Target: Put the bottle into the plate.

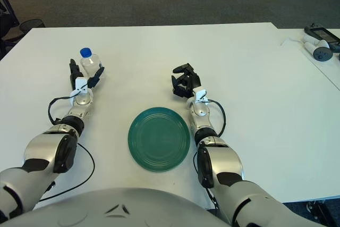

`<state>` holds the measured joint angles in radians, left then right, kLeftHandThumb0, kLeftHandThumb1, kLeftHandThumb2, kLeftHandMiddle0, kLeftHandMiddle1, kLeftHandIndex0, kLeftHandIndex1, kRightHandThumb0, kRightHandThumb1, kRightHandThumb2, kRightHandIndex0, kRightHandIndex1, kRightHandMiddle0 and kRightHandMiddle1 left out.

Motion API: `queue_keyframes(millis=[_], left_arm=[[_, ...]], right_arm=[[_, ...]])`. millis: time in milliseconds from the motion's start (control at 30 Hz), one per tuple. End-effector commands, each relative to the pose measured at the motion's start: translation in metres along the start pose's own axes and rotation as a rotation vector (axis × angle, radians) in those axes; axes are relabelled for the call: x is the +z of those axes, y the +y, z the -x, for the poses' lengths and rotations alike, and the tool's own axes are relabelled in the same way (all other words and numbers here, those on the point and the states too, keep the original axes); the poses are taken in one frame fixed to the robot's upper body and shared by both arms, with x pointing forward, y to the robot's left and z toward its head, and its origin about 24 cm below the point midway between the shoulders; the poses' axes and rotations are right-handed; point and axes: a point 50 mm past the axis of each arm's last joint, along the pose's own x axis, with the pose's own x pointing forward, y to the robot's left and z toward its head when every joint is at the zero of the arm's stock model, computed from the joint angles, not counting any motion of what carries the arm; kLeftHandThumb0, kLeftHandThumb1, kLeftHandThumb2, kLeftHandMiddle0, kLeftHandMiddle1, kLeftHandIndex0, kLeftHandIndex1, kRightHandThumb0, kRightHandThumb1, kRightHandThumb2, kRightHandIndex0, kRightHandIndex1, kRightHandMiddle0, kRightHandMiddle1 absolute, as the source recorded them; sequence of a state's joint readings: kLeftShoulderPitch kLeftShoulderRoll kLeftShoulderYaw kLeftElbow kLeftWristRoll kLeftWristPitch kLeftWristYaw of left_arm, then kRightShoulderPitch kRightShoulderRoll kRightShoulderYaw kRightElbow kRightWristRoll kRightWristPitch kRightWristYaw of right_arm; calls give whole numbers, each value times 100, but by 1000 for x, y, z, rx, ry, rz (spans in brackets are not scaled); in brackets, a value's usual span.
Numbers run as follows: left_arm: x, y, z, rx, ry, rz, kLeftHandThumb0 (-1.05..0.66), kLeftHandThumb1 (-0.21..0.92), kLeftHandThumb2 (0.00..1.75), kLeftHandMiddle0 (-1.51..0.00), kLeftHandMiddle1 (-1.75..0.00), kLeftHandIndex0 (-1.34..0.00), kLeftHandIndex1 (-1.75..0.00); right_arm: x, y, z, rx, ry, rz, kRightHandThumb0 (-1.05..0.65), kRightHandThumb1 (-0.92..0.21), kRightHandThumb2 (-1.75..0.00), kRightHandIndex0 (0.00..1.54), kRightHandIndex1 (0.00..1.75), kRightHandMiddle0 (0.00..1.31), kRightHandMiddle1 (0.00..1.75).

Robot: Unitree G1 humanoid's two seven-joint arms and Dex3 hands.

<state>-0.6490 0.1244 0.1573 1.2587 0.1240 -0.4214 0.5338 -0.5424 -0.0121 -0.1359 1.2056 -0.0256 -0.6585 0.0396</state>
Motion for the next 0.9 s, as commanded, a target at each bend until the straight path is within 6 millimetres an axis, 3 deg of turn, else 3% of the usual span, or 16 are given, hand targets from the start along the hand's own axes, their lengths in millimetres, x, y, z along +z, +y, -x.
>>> queue_keyframes(millis=[0, 200, 567, 667, 867], left_arm=[[-4, 2, -1, 13, 32, -25, -105, 88, 0, -15, -41, 0, -54], [-1, -2, -3, -26, 34, -70, -102, 88, 0, -16, -66, 0, -80], [7, -18, -2, -152, -13, -173, -86, 86, 0, -31, -80, -3, -126], [8, -20, -1, -172, -28, -182, -82, 85, 0, -34, -87, -8, -135], [16, -33, 4, -272, -111, -204, -72, 80, 0, -48, -116, -38, -160]], right_arm=[[-78, 3, 58, -28, 445, -56, 0, -53, -96, 54, 164, 40, 149], [-78, 2, 58, -35, 444, -46, 0, -53, -94, 54, 162, 41, 148], [-78, 2, 57, -43, 440, -47, 0, -52, -94, 55, 162, 43, 147], [-78, 2, 58, -43, 435, -49, 0, -52, -95, 55, 162, 43, 147], [-78, 0, 59, -53, 433, -47, 0, -52, -95, 55, 163, 43, 146]])
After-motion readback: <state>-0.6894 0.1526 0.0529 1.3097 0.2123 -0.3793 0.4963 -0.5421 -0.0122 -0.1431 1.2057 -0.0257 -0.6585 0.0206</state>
